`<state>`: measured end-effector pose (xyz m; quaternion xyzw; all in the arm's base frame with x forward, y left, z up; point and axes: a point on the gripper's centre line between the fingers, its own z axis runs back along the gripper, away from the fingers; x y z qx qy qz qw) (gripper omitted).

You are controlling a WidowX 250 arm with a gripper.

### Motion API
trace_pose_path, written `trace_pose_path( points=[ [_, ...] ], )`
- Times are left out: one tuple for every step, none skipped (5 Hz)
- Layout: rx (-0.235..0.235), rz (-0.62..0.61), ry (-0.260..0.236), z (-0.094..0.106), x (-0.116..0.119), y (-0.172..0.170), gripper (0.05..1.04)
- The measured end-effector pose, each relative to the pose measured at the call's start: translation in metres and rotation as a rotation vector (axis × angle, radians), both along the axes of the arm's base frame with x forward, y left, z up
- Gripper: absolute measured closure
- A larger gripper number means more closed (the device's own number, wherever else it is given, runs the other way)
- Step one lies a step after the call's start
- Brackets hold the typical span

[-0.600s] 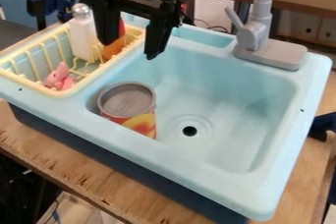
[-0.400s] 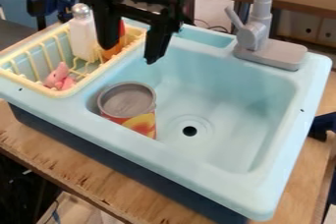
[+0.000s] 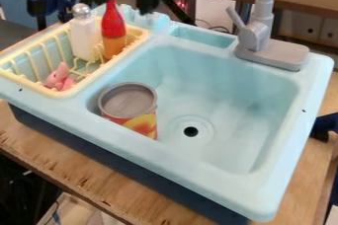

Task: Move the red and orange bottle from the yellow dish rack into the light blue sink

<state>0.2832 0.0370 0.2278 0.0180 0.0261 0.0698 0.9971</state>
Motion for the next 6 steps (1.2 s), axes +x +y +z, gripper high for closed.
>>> trace_pose_path(
  points=[
    [-0.003, -0.018, -0.01, 0.019, 0.008, 0.017, 0.083],
    [0.016, -0.024, -0.008, 0.026, 0.017, 0.037, 0.083],
    [0.051, -0.034, 0.029, 0.013, 0.03, 0.056, 0.083],
    [0.076, -0.044, 0.061, 0.0, 0.035, 0.066, 0.083],
    [0.089, -0.075, 0.062, -0.015, 0.044, 0.071, 0.083],
    [0.07, -0.095, 0.099, -0.03, 0.049, 0.072, 0.083]
  ],
)
